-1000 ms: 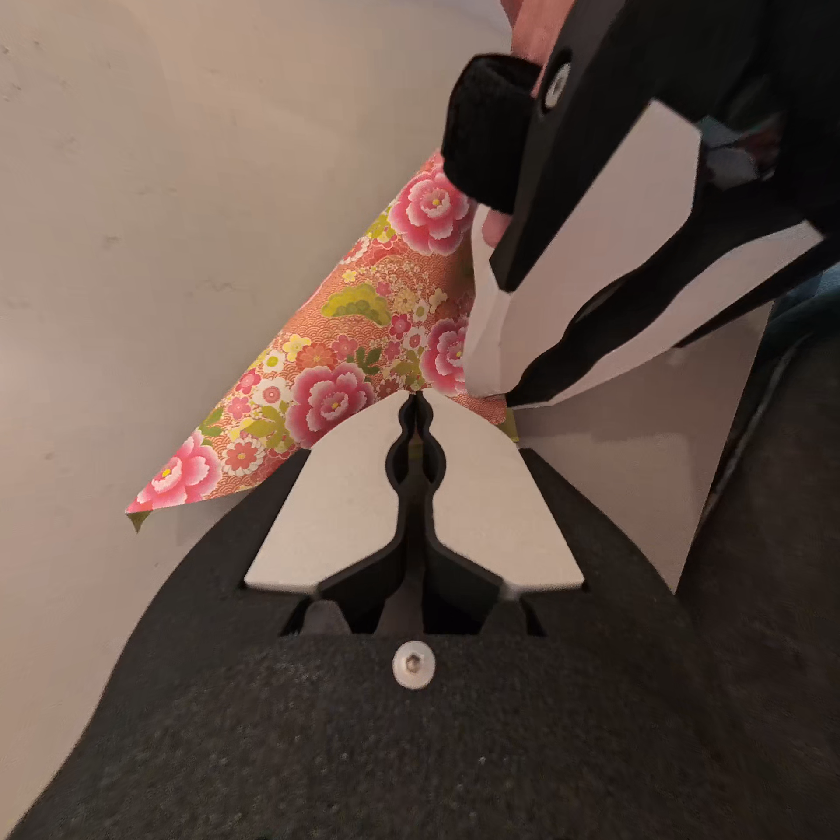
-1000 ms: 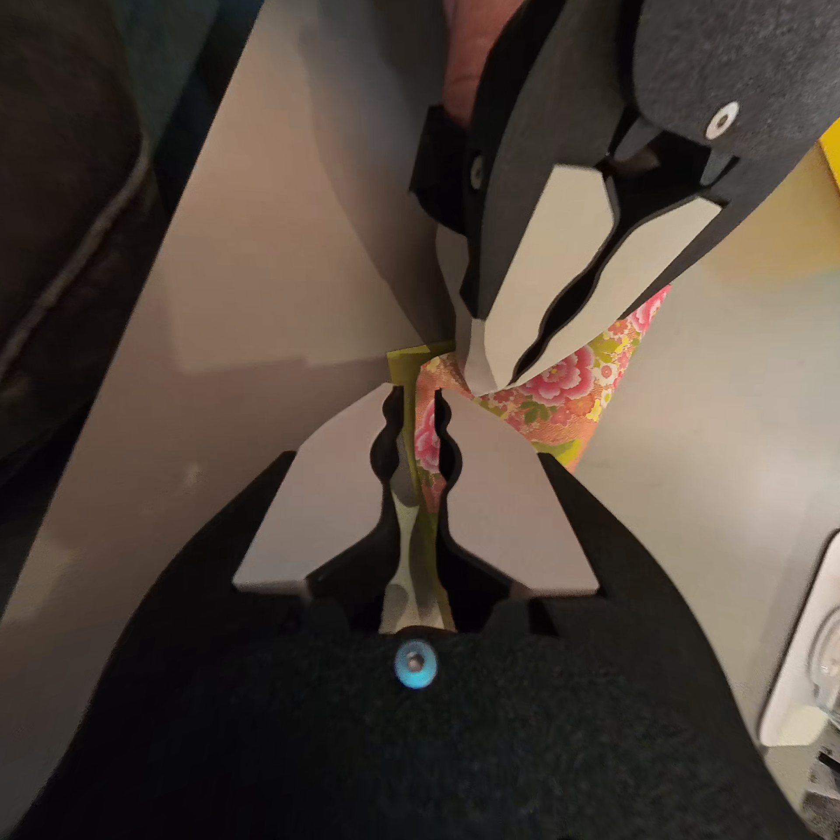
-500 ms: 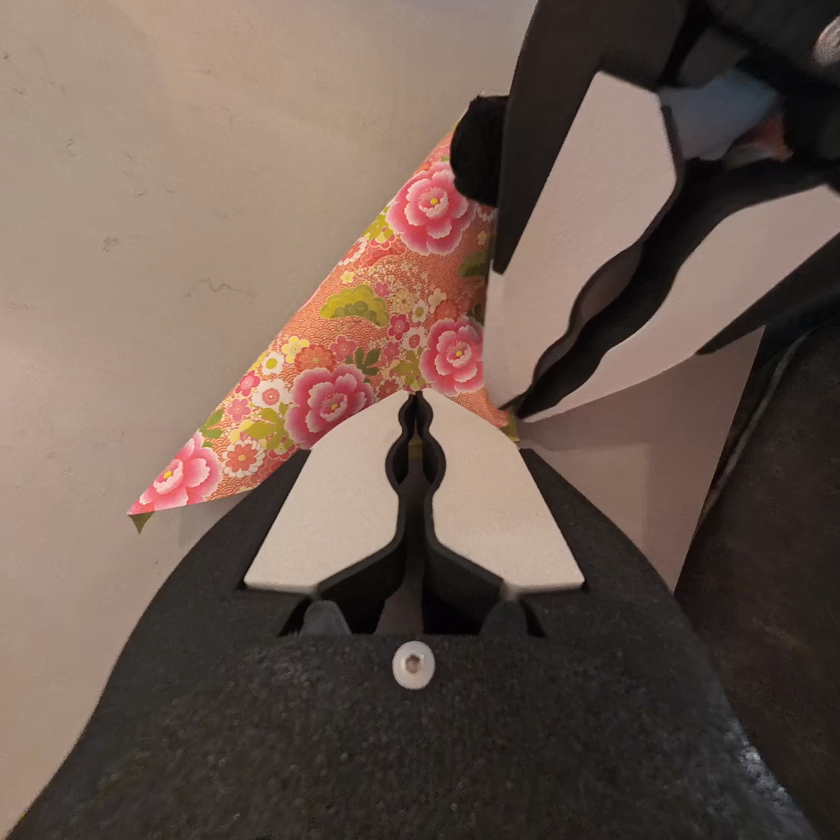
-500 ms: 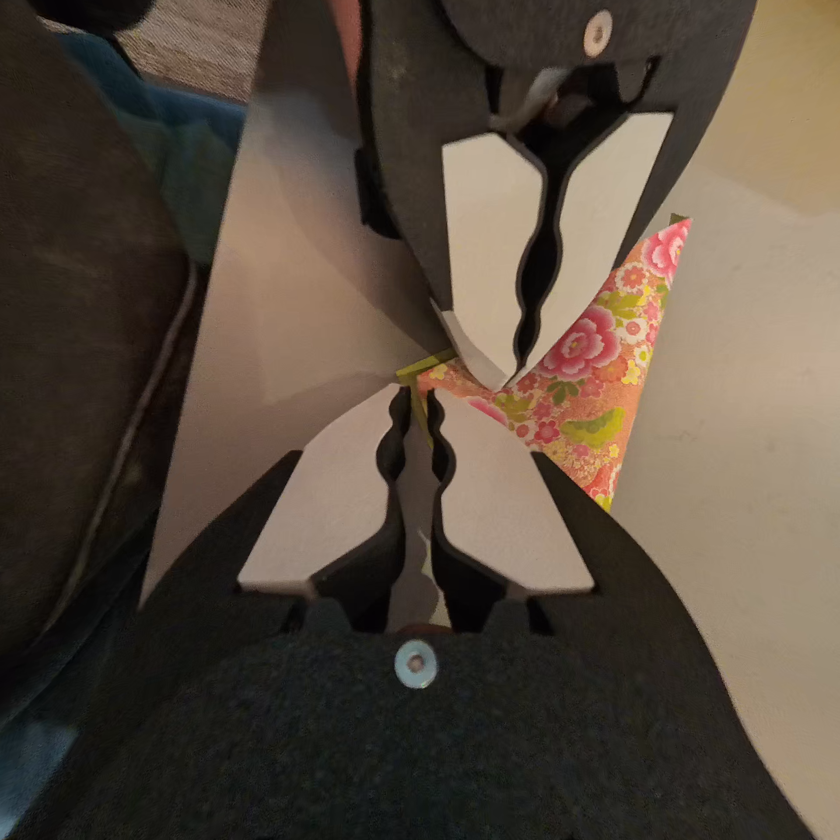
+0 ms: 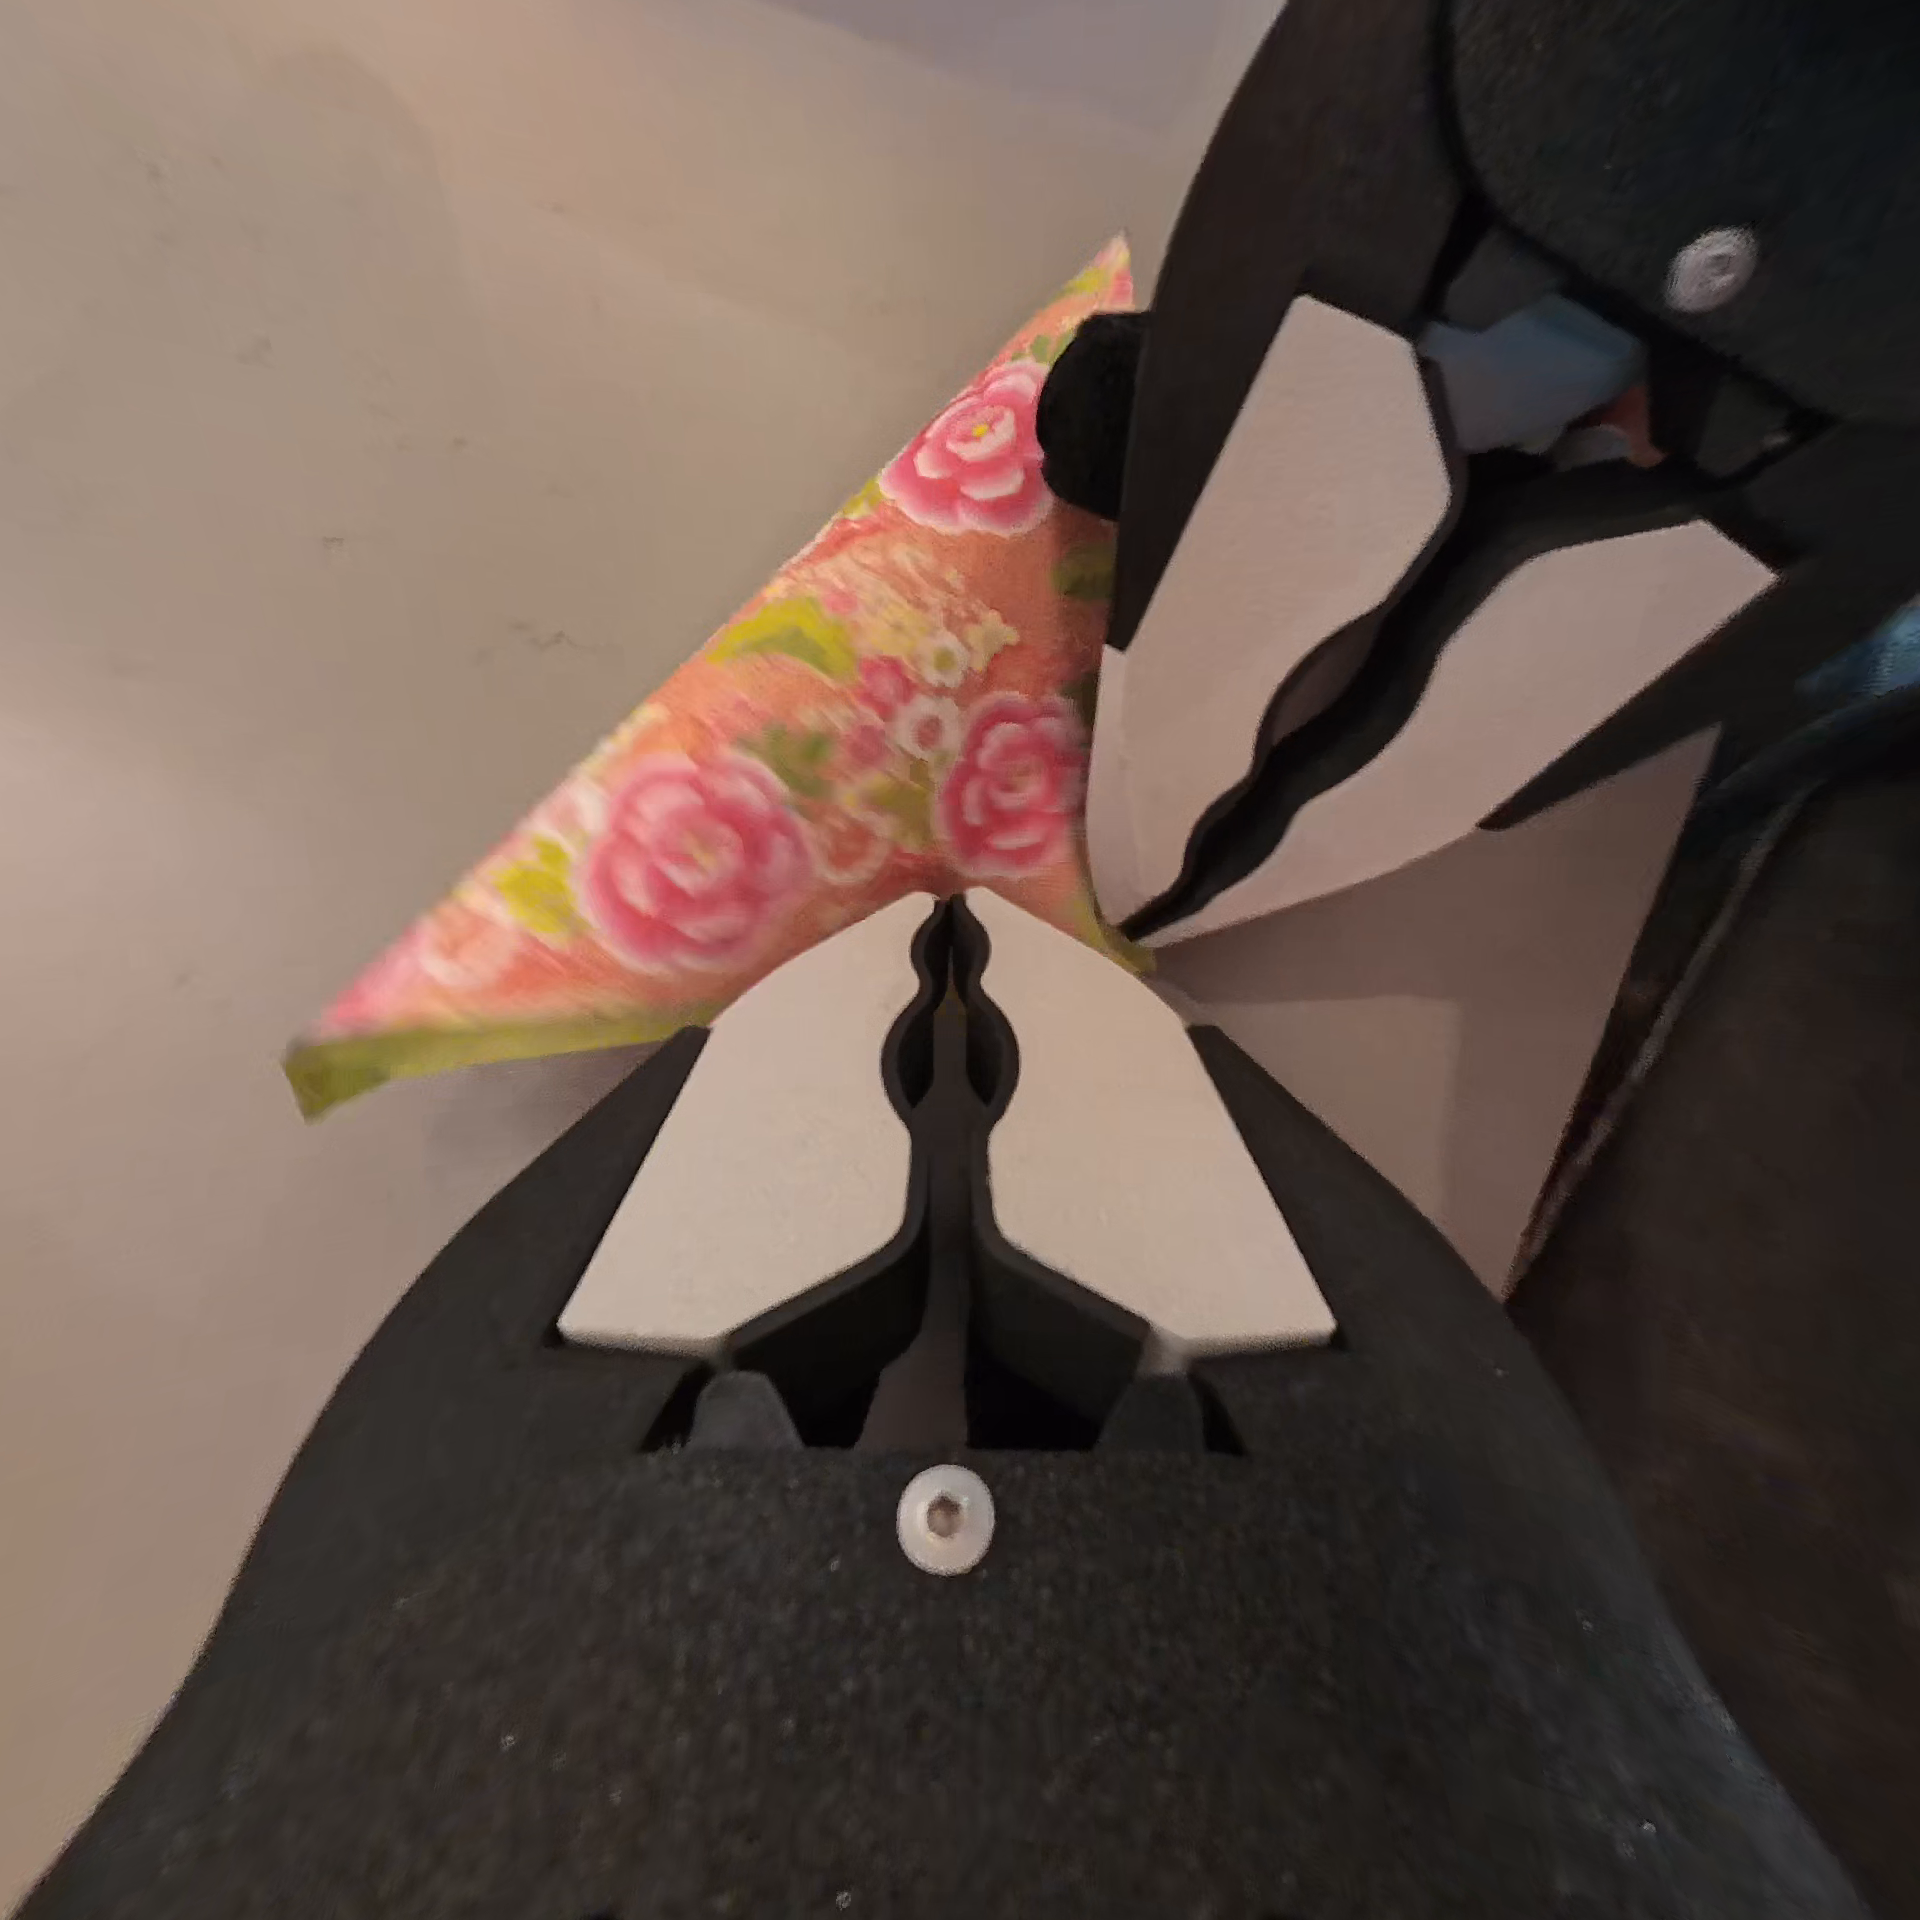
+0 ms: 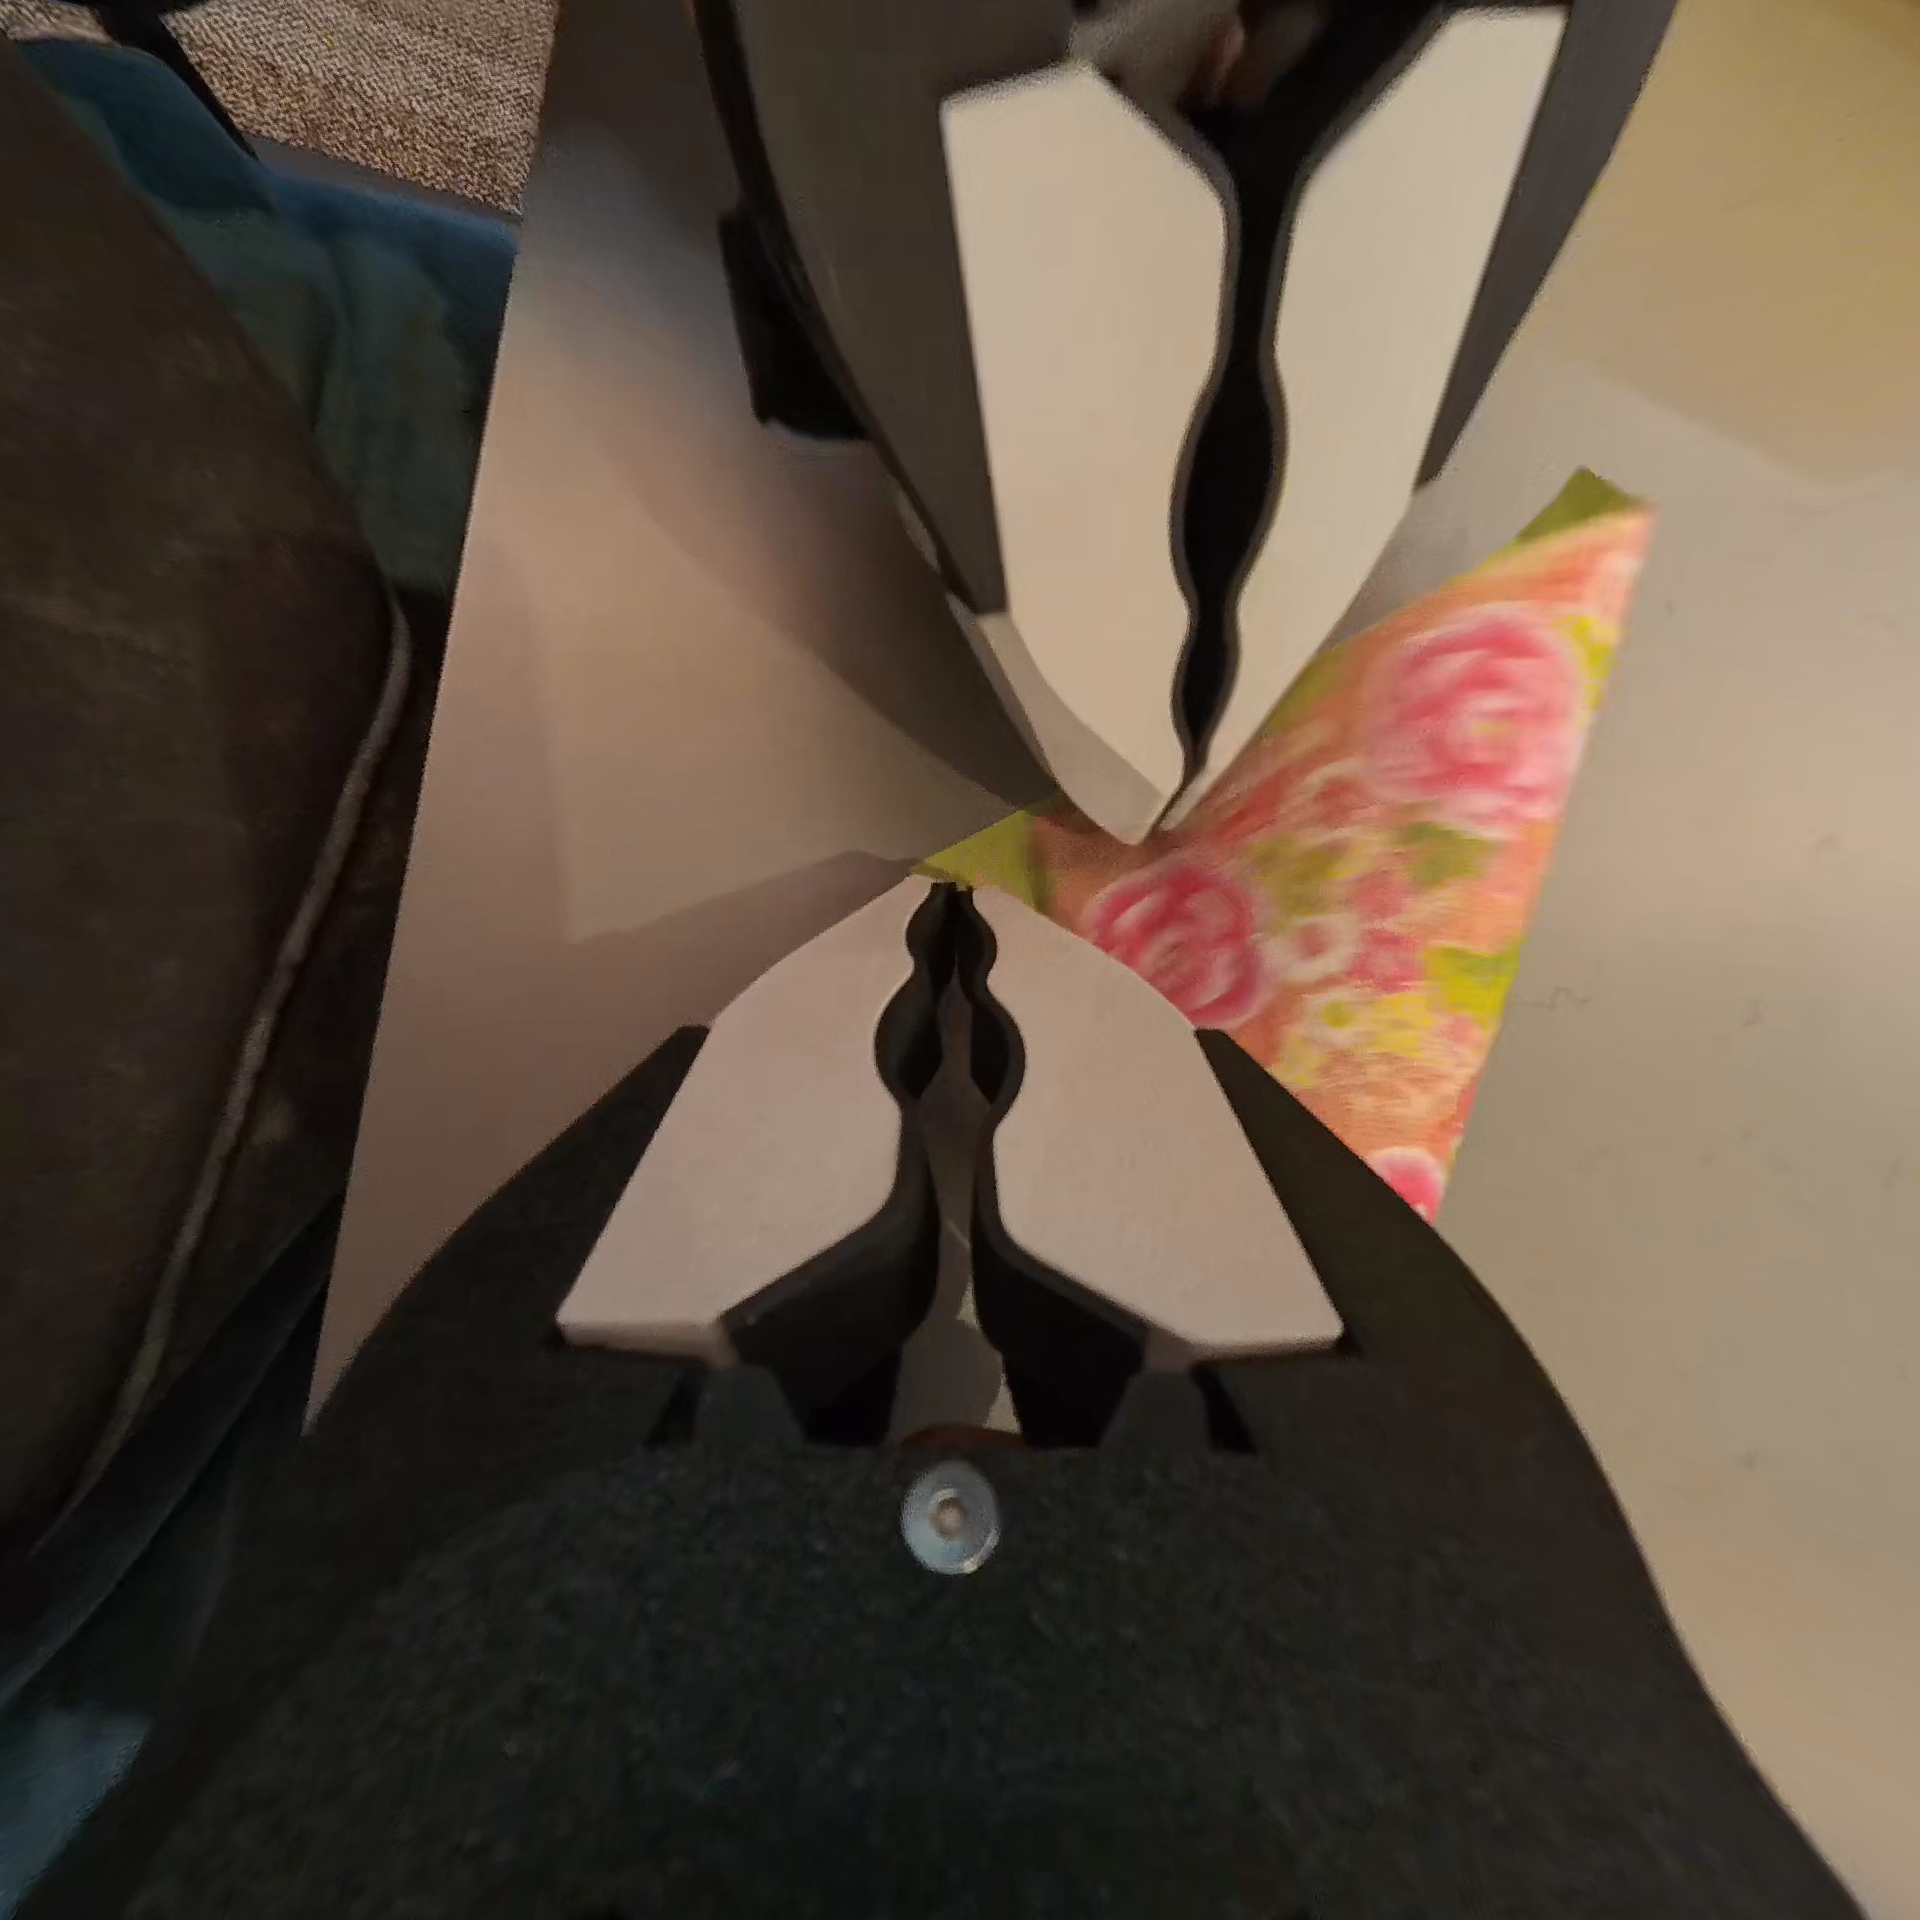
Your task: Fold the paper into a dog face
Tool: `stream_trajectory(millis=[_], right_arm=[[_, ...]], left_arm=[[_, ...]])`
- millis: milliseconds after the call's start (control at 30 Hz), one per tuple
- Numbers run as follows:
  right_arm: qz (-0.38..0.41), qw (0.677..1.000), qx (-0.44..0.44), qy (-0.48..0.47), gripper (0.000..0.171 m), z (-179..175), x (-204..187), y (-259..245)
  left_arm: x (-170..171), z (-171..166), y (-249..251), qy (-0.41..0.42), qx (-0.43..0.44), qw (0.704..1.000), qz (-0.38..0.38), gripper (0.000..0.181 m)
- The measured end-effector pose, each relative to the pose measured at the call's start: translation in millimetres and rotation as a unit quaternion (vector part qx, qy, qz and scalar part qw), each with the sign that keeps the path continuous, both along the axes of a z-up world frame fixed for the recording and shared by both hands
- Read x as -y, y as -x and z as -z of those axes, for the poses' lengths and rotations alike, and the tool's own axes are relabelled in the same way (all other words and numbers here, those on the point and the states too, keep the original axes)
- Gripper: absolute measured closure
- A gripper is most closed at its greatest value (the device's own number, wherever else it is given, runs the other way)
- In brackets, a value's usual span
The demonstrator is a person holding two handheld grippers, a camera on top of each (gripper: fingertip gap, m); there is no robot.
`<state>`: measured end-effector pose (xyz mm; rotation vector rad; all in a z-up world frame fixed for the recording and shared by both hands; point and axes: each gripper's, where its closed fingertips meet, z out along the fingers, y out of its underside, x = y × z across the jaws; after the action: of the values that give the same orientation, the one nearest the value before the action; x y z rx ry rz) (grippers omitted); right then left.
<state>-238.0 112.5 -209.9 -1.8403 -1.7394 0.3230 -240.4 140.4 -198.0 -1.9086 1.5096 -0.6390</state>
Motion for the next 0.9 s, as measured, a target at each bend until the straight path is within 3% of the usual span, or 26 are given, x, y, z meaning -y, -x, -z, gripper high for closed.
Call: stream_trajectory(millis=[33, 400, 467, 567, 700, 833, 900], right_arm=[[-0.002, 1.0, 0.0, 0.0, 0.171, 0.0, 0.1, 0.0], [-0.007, 1.0, -0.003, 0.017, 0.171, -2.0, -1.2, -5.4], [0.021, 0.999, -0.02, -0.015, 0.171, -18.4, -20.2, -18.3], [0.128, 0.988, -0.078, -0.024, 0.17, -52.2, -79.9, -50.2], [0.231, 0.961, -0.082, 0.125, 0.152, -24.2, -144.8, -84.0], [0.245, 0.943, -0.083, 0.21, 0.14, -7.0, -146.4, -84.8], [0.242, 0.936, -0.094, 0.236, 0.144, -5.5, -139.6, -77.3]], left_arm=[[3.0, -1.6, 2.1, 0.0, 0.003, 1.0, 0.003, 0.181], [1.7, 11.4, -10.2, 0.018, -0.017, 1.0, 0.006, 0.181], [2.6, 11.6, -11.9, 0.024, -0.02, 0.999, 0.005, 0.181], [5.4, 11.7, -11.5, 0.02, -0.024, 1.0, 0.005, 0.181], [7.9, 12.0, -11.2, 0.009, -0.034, 0.999, 0.003, 0.181], [7.7, 12.4, -11.3, -0.013, -0.044, 0.999, -0.006, 0.181], [8.1, 12.4, -11.7, -0.012, -0.042, 0.999, -0.007, 0.181]])
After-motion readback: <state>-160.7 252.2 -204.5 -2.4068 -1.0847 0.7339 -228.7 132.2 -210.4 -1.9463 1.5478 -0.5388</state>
